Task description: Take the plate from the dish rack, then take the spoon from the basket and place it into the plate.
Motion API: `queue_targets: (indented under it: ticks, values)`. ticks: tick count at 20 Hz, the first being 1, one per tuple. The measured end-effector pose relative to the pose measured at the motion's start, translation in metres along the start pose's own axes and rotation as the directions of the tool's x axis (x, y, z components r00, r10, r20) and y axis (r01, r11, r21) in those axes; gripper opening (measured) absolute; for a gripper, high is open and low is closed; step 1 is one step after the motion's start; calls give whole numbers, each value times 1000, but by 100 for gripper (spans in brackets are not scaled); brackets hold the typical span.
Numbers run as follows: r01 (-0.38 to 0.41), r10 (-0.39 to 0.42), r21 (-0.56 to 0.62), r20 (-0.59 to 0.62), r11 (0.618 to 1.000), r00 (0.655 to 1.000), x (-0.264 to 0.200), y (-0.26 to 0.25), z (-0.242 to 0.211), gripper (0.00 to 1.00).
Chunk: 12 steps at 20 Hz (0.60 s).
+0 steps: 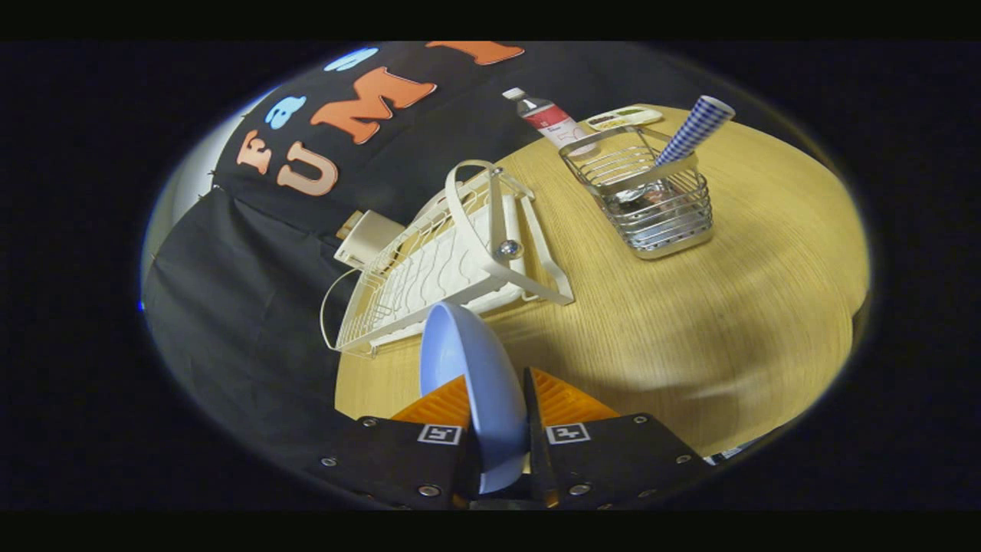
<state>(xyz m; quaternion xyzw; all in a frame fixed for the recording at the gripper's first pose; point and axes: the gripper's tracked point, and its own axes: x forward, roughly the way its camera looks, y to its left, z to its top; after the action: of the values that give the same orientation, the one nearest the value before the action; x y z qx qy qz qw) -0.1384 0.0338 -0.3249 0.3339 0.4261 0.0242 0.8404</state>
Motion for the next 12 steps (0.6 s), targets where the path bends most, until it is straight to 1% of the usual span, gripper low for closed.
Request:
queue_targets:
  ticks: [1, 2, 3, 4, 7, 9, 11, 12]
  values:
    - [28, -28, -14, 7, 1000, 1000, 2, -6, -3, 26]
    - [74, -73, -41, 16, 996, 997, 2, -17, -4, 29]
    - [97, -96, -58, 21, 994, 995, 4, -23, -5, 32]
    - [100, -98, -58, 30, 993, 995, 2, -22, -5, 39]
    - [130, -121, -85, 106, 988, 987, -3, -31, 8, 44]
    - [129, -113, -91, 165, 987, 980, -11, -31, 19, 51]
    - [145, -113, -114, 249, 983, 962, -24, -33, 36, 60]
    - [160, -117, -128, 296, 979, 948, -31, -35, 45, 67]
